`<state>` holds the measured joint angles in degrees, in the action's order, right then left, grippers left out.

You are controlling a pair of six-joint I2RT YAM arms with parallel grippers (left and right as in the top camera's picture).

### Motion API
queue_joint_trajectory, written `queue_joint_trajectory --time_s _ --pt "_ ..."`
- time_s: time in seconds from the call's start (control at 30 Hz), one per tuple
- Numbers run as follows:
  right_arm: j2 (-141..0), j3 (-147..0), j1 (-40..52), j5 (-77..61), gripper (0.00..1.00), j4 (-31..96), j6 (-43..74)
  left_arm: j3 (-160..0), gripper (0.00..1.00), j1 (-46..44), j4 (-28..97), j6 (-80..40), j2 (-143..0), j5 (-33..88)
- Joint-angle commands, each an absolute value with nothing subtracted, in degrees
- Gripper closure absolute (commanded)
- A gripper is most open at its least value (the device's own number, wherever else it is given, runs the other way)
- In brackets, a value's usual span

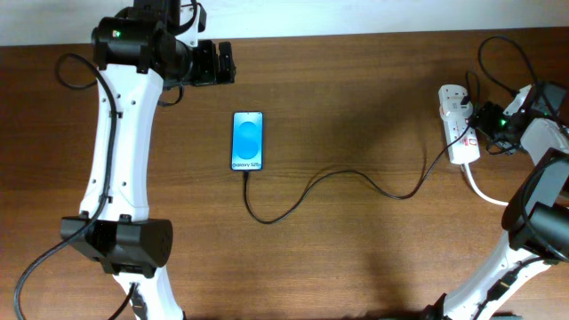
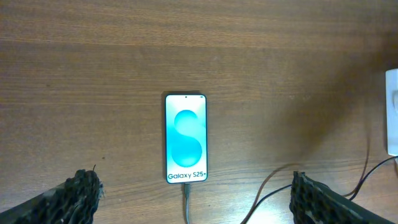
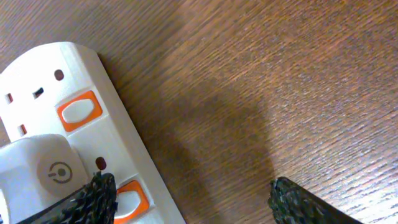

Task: Plug charger to phone and switch on socket

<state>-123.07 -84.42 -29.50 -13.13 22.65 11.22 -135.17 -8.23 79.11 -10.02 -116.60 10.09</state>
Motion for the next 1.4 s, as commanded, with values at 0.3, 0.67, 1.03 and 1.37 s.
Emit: queue_joint_trajectory --time_s 0.3,0.67,1.03,1.37 --pt "-127.7 -84.5 -25.7 -13.0 0.19 27.7 11.0 -135.7 0.01 -8.2 78.9 -9.7 -115.5 10.7" --pt "-127.8 -84.5 -25.5 -12.8 0.2 33.3 11.0 -135.7 0.01 -8.3 78.5 -9.7 -115.5 10.7" --pt "-126.5 -91.3 -29.1 -12.8 0.11 37.6 10.8 -135.7 0.01 -8.2 78.3 -9.7 -115.5 10.7" --pt "-115.7 -121.9 -31.5 -13.3 0.11 71.7 3.2 -135.7 0.01 -8.2 79.2 -9.7 -115.5 10.7"
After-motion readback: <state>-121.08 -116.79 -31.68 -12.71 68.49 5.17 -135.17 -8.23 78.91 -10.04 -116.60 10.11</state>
